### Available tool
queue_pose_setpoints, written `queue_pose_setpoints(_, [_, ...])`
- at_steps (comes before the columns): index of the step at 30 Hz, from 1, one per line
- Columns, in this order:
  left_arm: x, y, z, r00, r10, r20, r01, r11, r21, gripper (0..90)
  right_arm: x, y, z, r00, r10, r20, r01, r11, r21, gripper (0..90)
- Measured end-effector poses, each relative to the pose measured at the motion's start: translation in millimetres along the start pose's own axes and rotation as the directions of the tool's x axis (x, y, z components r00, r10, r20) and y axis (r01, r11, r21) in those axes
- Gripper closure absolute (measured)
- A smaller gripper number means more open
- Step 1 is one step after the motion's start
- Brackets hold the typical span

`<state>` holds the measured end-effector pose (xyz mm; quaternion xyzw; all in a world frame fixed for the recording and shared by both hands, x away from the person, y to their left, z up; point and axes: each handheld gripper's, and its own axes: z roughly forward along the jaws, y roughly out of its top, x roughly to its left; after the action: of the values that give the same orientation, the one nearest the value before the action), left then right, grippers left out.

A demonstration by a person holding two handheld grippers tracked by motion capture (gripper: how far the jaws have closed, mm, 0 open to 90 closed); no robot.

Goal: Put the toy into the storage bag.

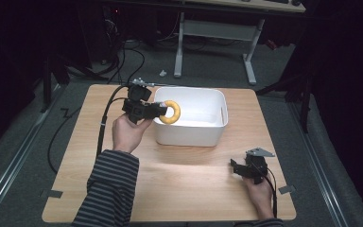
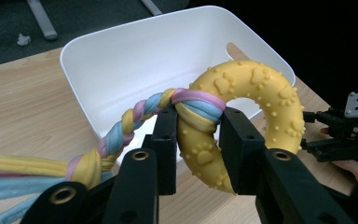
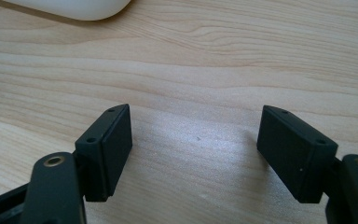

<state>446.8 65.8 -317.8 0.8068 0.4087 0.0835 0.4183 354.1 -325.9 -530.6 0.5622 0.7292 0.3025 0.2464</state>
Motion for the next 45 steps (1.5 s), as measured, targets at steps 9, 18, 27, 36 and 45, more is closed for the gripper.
queue_pose_setpoints(9, [-1.2,10.2,13.9,0.9999,-0.005,0.015,0.005,1.0000,-0.003,68.3,0.1,0.0,0.0,1.0000,-0.002,-0.002,0.002,1.000,0.000,26.8])
queue_pose_setpoints(18, [-7.3,19.8,34.0,0.9998,0.020,0.003,-0.020,0.9994,0.028,68.3,0.1,0.0,0.0,1.0000,-0.002,-0.002,0.002,1.000,0.000,26.8])
queue_pose_setpoints(27, [-2.6,23.6,47.2,0.9996,-0.007,0.027,0.006,0.9993,0.038,68.2,-0.1,0.0,0.2,1.0000,-0.007,-0.005,0.007,1.000,-0.002,26.8])
queue_pose_setpoints(36, [2.6,24.5,59.4,0.9993,-0.026,0.026,0.025,0.9978,0.061,68.2,-0.1,0.0,0.2,1.0000,-0.008,-0.005,0.008,1.000,-0.002,26.8])
queue_pose_setpoints(45, [5.2,23.7,73.7,0.9996,-0.029,0.005,0.029,0.9950,0.095,68.2,0.0,0.0,0.1,1.0000,-0.008,-0.004,0.008,1.000,-0.002,26.8])
